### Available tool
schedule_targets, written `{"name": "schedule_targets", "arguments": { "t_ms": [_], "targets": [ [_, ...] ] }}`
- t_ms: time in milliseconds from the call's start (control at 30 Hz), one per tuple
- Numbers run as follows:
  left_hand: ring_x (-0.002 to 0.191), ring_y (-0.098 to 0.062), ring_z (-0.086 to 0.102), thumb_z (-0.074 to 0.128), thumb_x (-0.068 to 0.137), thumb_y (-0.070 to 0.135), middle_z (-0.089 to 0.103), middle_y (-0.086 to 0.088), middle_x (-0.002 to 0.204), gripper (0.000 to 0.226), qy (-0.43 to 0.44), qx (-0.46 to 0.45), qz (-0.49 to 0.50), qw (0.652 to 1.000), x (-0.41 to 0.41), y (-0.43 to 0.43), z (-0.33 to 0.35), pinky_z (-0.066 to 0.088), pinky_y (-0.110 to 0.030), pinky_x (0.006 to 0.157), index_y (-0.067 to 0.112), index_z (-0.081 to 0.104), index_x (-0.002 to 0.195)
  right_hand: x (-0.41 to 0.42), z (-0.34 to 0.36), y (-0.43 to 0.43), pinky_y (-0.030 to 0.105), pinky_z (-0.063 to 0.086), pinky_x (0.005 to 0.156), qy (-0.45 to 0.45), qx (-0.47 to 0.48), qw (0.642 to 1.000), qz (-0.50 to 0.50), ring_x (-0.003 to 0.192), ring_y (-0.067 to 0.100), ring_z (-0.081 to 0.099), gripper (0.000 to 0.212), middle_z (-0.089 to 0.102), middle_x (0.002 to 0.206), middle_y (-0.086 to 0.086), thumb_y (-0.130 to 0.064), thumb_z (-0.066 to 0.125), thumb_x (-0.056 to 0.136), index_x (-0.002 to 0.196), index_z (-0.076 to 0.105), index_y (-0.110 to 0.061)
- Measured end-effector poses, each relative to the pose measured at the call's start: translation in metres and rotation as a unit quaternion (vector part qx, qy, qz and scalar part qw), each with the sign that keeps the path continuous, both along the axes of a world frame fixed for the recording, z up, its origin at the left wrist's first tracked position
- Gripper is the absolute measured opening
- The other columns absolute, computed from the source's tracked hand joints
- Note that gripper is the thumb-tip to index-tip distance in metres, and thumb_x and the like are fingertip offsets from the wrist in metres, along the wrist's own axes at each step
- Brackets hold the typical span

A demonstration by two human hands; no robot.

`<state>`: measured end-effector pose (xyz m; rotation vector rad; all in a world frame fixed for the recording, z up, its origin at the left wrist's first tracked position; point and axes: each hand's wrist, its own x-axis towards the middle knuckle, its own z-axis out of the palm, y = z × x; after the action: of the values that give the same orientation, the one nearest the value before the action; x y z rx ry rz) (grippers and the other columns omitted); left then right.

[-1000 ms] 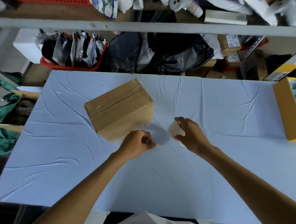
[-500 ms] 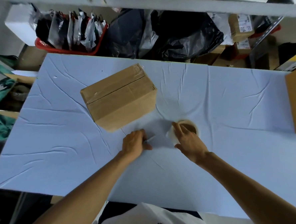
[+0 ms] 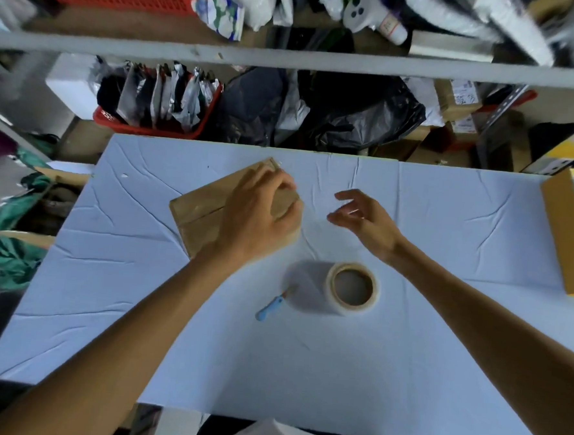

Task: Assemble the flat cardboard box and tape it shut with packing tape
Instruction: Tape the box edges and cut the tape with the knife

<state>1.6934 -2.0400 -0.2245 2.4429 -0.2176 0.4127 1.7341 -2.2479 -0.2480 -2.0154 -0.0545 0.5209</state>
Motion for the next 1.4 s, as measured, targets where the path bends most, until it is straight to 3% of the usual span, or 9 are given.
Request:
{"name": "schedule_targets", "arguments": {
  "t_ms": [100,167,433,700,800,933,1067,1300,1400],
  "targets": [
    [0.131,-0.029,0.032,0.061,0.080,0.056,0.037,-0.002,0.141,0.058,0.175,0.133,0.054,0.974,0.030,0.008,-0.002,0.026,-0.047,0.107,0.039,0.047,0.133,0.010,0.004,0.018,0.037,0.048,0.089,0.087,0.093,0.991,-0.033,0.092,0.025,0.061,0.050,0.067,0.103,0.016,-0.026,0.063,0.083,0.126,0.049,-0.008],
    [0.142,-0.034,0.013,0.058,0.076,0.067,0.016,-0.004,0.154,0.068,0.255,0.160,0.046,0.953,0.036,0.008,-0.011,0.010,-0.055,0.114,0.047,0.038,0.138,0.012,0.002,0.027,0.040,0.050,0.090,0.133,0.115,0.984,-0.028,0.094,0.030,0.065,0.038,0.069,0.103,0.022,-0.019,0.057,0.090,0.125,0.048,-0.005],
    [0.138,-0.024,0.020,0.066,0.071,0.064,0.021,0.000,0.146,0.052,0.170,0.136,0.006,0.976,0.034,0.022,-0.023,0.005,-0.056,0.113,0.046,0.056,0.118,0.013,-0.007,0.030,0.031,0.059,0.074,0.149,0.178,0.973,-0.020,0.074,0.024,0.069,0.046,0.071,0.089,0.019,0.005,0.069,0.080,0.122,0.053,-0.001],
    [0.140,-0.021,0.014,0.076,0.064,0.060,0.021,0.000,0.144,0.055,0.180,0.117,-0.017,0.976,0.035,0.028,-0.018,0.006,-0.055,0.113,0.042,0.059,0.114,0.008,-0.023,0.034,0.022,0.055,0.067,0.129,0.204,0.970,0.000,0.071,0.019,0.070,0.050,0.073,0.074,0.006,0.007,0.075,0.072,0.118,0.059,-0.003],
    [0.140,-0.021,0.014,0.076,0.064,0.059,0.022,-0.002,0.144,0.057,0.170,0.132,-0.021,0.976,0.034,0.028,-0.017,0.008,-0.050,0.113,0.041,0.059,0.114,0.005,-0.030,0.036,0.023,0.055,0.071,0.097,0.190,0.977,-0.013,0.070,0.019,0.069,0.050,0.072,0.069,0.005,0.008,0.079,0.066,0.112,0.062,-0.005],
    [0.139,-0.023,0.017,0.076,0.063,0.057,0.024,-0.003,0.143,0.056,0.151,0.148,-0.024,0.977,0.031,0.026,-0.019,0.011,-0.050,0.111,0.038,0.059,0.113,0.005,-0.033,0.045,0.018,0.052,0.063,0.030,0.121,0.992,0.007,0.062,0.011,0.068,0.046,0.071,0.064,-0.002,0.003,0.082,0.066,0.105,0.063,-0.010],
    [0.138,-0.024,0.019,0.077,0.062,0.054,0.028,-0.005,0.142,0.055,0.135,0.162,-0.014,0.977,0.034,0.026,-0.022,0.010,-0.046,0.108,0.037,0.059,0.111,0.007,-0.035,0.048,0.026,0.055,0.066,-0.005,0.092,0.996,-0.011,0.062,0.010,0.068,0.044,0.072,0.070,0.000,-0.002,0.083,0.066,0.104,0.063,-0.012],
    [0.134,-0.027,0.027,0.075,0.058,0.057,0.033,-0.006,0.138,0.054,0.107,0.203,0.011,0.973,0.032,0.019,-0.028,0.018,-0.053,0.107,0.036,0.059,0.105,0.008,-0.038,0.053,0.025,0.055,0.069,-0.029,0.062,0.997,-0.028,0.064,0.008,0.068,0.038,0.071,0.071,-0.004,-0.010,0.082,0.068,0.101,0.065,-0.015],
    [0.132,-0.031,0.029,0.075,0.056,0.055,0.034,-0.009,0.139,0.057,0.107,0.217,0.007,0.970,0.031,0.019,-0.029,0.020,-0.058,0.106,0.035,0.058,0.106,0.007,-0.038,0.055,0.013,0.050,0.062,-0.047,0.054,0.997,-0.012,0.060,0.002,0.066,0.032,0.070,0.071,-0.004,-0.009,0.082,0.070,0.098,0.066,-0.012]
  ]
}}
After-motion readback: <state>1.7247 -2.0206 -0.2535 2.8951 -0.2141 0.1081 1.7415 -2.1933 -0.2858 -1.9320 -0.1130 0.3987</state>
